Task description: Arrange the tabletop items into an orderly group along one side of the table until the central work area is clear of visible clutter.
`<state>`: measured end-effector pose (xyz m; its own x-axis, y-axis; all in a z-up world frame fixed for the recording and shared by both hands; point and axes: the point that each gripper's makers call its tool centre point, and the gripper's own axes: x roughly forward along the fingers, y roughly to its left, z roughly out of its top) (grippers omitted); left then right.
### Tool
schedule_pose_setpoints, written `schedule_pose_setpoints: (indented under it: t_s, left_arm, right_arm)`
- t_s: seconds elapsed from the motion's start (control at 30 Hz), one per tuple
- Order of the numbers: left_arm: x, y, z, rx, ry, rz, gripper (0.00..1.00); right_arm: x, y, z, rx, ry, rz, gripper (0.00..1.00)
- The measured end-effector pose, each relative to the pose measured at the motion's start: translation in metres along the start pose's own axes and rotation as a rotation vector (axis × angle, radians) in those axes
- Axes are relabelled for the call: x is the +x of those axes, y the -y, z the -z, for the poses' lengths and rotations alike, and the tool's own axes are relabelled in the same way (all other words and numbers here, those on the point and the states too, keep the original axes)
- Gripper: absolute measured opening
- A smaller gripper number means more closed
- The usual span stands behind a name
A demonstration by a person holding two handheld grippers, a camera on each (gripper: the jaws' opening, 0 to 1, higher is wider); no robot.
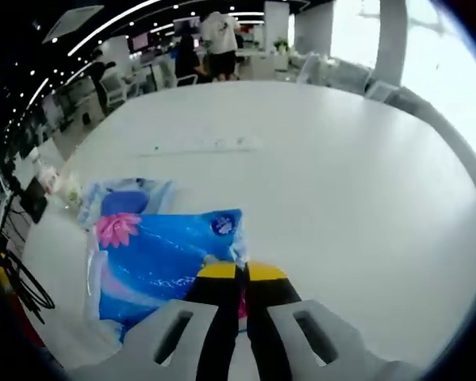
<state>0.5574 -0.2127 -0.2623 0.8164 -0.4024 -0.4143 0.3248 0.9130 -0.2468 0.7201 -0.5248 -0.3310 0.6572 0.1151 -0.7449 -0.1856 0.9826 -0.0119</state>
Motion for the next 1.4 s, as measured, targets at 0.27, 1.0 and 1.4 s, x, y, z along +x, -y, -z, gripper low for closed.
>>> schedule_pose_setpoints:
  t_s: [0.27,1.0,1.4]
  left_arm:
    - [-0.001,0.001,0.002,-0.003,-0.014,0.002,0.10]
    - [0.002,-0.002,0.011,-0.022,-0.053,-0.003,0.10]
    - [0.002,-0.002,0.009,-0.021,-0.045,-0.006,0.10]
  right_arm:
    - [0.021,0.011,-0.012,0.030,-0.026,0.033,0.01]
    - [0.066,0.029,-0.020,0.082,-0.126,0.165,0.01]
    - [0.075,0.032,-0.033,0.085,-0.126,0.218,0.02]
